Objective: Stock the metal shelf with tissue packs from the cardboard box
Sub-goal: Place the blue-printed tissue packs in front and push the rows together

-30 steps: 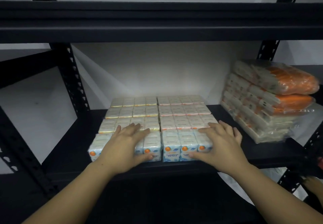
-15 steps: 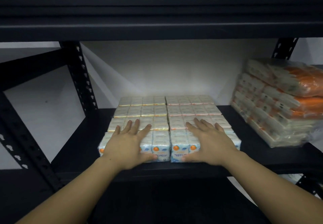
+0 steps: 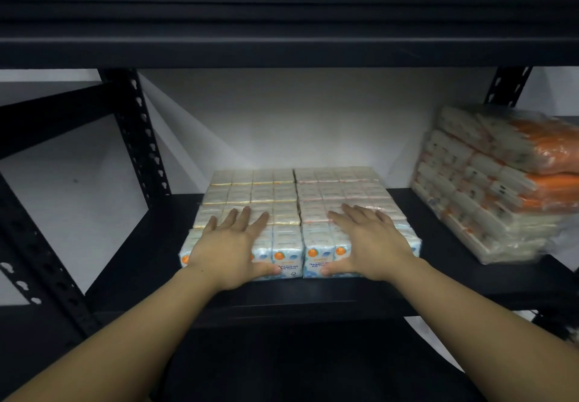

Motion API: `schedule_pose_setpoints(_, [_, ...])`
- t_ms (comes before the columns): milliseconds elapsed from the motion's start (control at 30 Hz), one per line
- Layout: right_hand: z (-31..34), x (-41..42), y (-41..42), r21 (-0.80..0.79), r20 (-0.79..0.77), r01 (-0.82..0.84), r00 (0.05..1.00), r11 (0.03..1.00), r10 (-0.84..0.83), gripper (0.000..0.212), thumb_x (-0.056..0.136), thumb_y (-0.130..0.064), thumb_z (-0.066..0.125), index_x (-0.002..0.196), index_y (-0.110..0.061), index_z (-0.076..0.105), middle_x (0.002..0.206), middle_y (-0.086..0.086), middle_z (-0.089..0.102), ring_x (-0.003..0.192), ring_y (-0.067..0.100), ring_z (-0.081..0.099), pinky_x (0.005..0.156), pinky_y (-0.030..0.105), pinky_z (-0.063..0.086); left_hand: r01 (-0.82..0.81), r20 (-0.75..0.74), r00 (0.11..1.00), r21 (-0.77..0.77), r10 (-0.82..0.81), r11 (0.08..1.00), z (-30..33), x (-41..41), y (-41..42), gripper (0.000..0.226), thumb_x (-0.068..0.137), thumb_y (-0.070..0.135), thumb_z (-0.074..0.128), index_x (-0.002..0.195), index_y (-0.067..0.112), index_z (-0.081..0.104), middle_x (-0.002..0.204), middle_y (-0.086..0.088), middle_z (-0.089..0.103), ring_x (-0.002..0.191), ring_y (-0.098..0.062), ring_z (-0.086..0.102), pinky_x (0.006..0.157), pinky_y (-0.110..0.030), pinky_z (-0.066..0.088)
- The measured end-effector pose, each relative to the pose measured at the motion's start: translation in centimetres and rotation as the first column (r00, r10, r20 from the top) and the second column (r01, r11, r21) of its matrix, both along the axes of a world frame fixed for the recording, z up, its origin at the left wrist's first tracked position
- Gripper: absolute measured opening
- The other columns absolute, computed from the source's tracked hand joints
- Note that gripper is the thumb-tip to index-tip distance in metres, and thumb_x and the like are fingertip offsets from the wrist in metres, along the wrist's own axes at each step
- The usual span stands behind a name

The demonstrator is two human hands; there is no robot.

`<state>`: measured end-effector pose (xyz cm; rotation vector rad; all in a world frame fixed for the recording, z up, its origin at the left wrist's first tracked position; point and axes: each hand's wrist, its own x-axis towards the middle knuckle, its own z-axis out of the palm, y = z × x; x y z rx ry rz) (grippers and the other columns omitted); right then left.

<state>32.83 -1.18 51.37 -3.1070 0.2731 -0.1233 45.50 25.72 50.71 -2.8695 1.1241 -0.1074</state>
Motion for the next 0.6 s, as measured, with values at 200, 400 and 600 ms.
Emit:
schedule_pose_setpoints(200, [0.8, -1.0, 0.6, 0.076, -0.076, 0.015, 0.997, 0.997, -0.01, 0.137, 0.054, -0.102, 0.057, 0.165, -0.039, 0.006, 0.175, -0.002, 0.001, 0.161, 0.022, 0.001, 0.128, 0.058, 0.003, 0.009, -0.137, 0.99, -0.11, -0.025, 0.994, 1.0, -0.7, 1.5, 0.132, 0.064, 0.1, 0.051, 0.165, 0.033, -0.002, 0.174, -0.009, -0.006, 0.16, -0.028, -0.009, 0.127, -0.057, -0.005])
schedule_pose_setpoints(400, [1.3, -0.6, 2.5, 0.171, 0.013, -0.041, 0.999, 0.984, 0.039, 0.133, 0.06, -0.102, 0.053, 0.166, -0.033, 0.01, 0.175, -0.001, 0.002, 0.161, 0.02, -0.001, 0.128, 0.056, 0.002, -0.194, -0.219, 0.969, -0.381, 0.116, 0.904, 1.7, 1.7, 5.6, 0.126, 0.067, 0.102, 0.041, 0.166, 0.03, 0.011, 0.173, -0.006, 0.01, 0.16, -0.028, 0.002, 0.126, -0.059, 0.006])
schedule_pose_setpoints(600, [0.8, 0.9, 3.7, 0.149, -0.028, -0.07, 0.997, 0.986, 0.075, 0.131, 0.064, -0.105, 0.039, 0.167, -0.03, 0.008, 0.175, 0.0, 0.0, 0.161, 0.018, 0.002, 0.129, 0.056, 0.002, -0.32, -0.451, 0.892, -0.655, -0.015, 0.684, 0.6, 1.5, 5.9, 0.074, 0.074, 0.072, 0.075, 0.137, 0.043, 0.051, 0.128, 0.017, 0.065, 0.109, -0.005, 0.066, 0.087, -0.03, 0.053])
